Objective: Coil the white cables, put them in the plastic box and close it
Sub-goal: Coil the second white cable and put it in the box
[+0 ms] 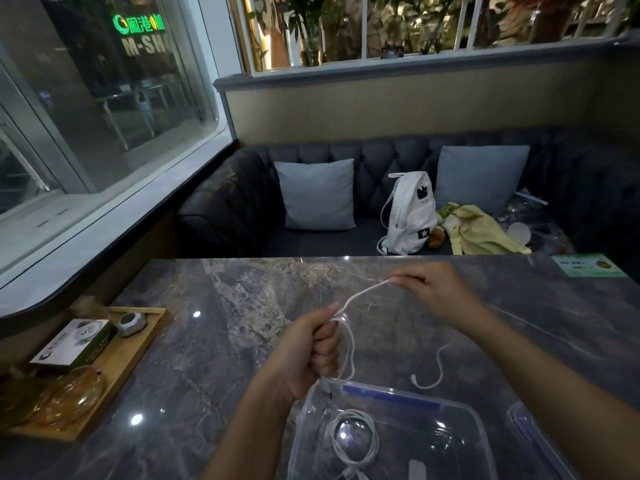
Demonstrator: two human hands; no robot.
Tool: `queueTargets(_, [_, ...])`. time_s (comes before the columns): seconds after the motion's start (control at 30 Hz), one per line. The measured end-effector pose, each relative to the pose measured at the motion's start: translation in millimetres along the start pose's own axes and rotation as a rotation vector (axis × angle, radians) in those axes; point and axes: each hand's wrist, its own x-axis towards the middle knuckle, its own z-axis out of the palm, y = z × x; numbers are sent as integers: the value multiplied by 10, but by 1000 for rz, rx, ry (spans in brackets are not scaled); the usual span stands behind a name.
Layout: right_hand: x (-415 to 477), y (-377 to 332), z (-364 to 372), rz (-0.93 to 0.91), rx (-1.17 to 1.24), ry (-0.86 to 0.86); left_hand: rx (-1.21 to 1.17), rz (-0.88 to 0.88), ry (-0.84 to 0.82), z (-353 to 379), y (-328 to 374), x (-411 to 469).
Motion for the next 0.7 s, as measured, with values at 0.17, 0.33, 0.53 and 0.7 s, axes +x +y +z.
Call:
queueTargets(0.17, [-150,184,94,-30,-271,-109,-241,161,92,28,25,-5])
queueTargets(0.33, [-370,275,328,-290,-791,-311,-493,202,60,-34,72,-19])
queueTargets(0.53, [-438,19,508,-291,-889,-673,-551,271,69,-132,54,-6])
queueTargets(0.7, [-493,-435,446,-487,-860,-848,-397,254,191,-121,-3,42])
